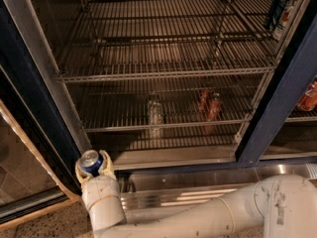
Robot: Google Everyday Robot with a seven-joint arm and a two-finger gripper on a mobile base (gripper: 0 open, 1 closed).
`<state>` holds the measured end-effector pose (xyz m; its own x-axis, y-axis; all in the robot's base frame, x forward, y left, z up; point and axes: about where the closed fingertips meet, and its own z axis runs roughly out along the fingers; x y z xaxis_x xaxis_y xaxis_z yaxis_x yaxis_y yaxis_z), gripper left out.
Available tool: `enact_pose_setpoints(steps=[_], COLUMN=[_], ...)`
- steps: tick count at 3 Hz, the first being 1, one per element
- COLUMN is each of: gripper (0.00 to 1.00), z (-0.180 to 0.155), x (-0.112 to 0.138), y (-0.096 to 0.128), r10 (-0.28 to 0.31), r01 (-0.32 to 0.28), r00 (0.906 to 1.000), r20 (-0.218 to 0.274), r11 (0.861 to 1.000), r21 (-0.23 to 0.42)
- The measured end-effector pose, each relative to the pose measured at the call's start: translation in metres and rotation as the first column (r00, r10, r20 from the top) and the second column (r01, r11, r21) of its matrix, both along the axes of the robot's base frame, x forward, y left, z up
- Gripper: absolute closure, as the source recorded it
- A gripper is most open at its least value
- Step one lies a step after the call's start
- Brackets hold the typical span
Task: Pick pepsi can from bottom shelf of fridge
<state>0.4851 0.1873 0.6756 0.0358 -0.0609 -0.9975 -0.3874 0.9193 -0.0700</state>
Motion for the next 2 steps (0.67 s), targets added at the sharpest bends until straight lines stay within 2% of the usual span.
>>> enact_pose_setpoints(steps=[1,2], gripper=[1.0,1.0], z=[0.0148,0.0143], x=[-0.0236,-0.0259], y=[-0.0162,-0.0176], r10=[0.023,0.029], r01=[-0.024,-0.03], r00=[0.9982,0.9979], r20=[0.055,0.058], r11=[0.999,0.999], r21=[0.023,0.022])
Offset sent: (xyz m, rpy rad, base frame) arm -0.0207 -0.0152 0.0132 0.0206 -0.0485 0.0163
